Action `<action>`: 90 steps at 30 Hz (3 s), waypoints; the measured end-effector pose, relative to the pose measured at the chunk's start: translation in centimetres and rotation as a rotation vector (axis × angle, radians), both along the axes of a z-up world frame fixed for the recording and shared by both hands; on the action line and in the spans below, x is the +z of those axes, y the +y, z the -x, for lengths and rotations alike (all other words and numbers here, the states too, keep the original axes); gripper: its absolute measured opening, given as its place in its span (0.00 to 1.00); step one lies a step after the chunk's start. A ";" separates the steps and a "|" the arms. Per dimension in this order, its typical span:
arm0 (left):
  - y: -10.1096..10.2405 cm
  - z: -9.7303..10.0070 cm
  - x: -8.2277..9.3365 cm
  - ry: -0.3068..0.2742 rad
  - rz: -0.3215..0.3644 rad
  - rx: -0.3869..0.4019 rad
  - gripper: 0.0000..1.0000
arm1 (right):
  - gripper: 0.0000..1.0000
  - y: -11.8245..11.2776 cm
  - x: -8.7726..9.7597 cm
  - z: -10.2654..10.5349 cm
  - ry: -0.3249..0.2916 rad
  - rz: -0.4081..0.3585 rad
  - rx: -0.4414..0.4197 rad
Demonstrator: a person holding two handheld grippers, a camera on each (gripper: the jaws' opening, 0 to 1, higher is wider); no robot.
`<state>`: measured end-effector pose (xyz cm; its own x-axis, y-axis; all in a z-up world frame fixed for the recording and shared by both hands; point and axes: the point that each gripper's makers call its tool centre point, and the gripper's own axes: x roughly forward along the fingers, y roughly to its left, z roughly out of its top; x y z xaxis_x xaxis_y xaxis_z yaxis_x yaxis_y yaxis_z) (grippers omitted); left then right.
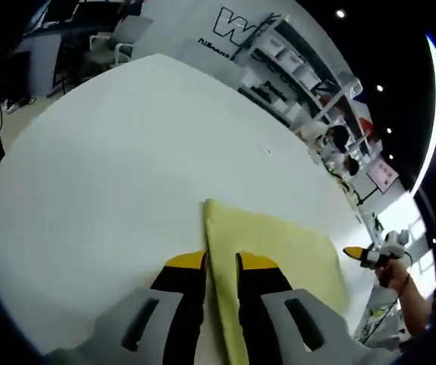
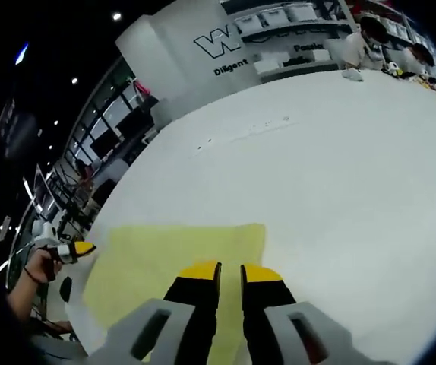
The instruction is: Fold the garment on the visible template until the final outline fits inside the template.
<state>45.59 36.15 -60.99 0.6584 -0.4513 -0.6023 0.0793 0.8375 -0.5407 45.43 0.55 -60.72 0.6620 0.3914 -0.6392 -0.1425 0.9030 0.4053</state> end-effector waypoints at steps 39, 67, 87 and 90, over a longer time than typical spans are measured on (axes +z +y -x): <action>-0.5 10.2 -1.2 0.035 0.046 -0.085 0.13 | 0.13 -0.1 -1.6 9.8 0.078 0.098 0.108; -2.7 11.5 -1.1 -0.045 0.283 -0.167 0.00 | 0.00 1.7 -2.5 13.6 0.094 0.071 0.208; -2.7 13.2 -0.2 -0.071 0.215 -0.441 0.00 | 0.00 0.0 -0.4 12.1 0.062 -0.035 0.092; -2.4 13.0 1.6 -0.095 0.224 -0.493 0.00 | 0.00 0.1 1.0 11.6 0.035 -0.044 0.099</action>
